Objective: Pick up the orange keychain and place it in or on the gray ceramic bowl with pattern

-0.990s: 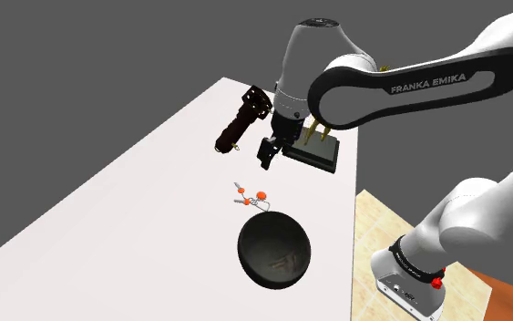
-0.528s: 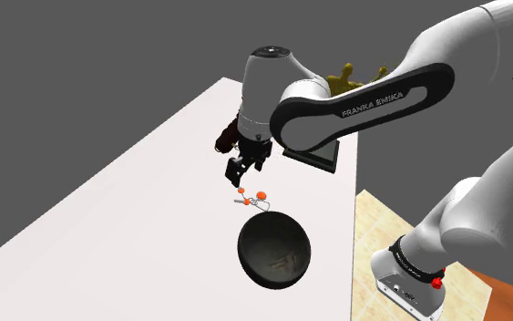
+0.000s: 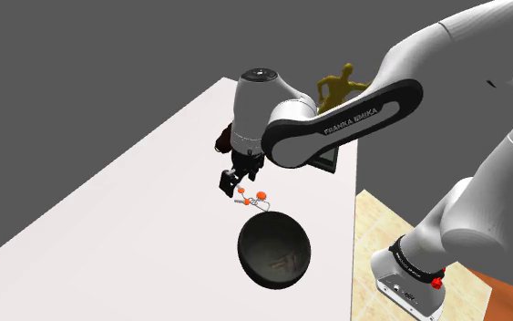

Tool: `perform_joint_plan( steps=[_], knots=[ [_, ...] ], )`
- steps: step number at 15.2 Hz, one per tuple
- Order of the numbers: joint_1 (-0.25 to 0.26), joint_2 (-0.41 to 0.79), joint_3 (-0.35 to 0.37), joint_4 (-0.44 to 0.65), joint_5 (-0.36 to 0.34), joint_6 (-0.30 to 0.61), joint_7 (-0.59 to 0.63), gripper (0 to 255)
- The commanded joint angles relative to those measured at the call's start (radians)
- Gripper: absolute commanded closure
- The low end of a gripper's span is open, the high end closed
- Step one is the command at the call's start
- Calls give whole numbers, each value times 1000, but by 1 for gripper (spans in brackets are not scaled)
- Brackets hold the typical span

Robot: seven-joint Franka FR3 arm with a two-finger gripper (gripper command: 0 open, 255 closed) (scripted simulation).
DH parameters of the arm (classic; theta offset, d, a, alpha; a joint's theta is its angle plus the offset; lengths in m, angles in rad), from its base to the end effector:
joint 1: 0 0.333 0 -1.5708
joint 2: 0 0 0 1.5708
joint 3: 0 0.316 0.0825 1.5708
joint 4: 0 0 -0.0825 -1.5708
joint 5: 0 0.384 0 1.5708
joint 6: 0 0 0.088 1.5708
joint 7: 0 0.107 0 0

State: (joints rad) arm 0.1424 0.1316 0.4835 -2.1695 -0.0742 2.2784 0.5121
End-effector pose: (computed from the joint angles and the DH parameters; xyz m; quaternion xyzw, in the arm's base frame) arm 0.4481 0.3188 0.3399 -0.9968 -0.0794 0.0039 0.0004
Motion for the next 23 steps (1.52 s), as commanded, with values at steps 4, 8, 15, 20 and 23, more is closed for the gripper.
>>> perform_joint_plan(
  steps=[4, 8, 15, 20, 23],
  knots=[
    [2, 13, -1, -7, -9, 19, 7, 0],
    [2, 13, -1, -7, -9, 19, 7, 0],
    [1, 10, -1, -10, -7, 19, 5, 255],
    [0, -5, 1, 2, 3, -6, -1, 255],
    [-3, -30, 3, 17, 20, -43, -13, 255]
  ],
)
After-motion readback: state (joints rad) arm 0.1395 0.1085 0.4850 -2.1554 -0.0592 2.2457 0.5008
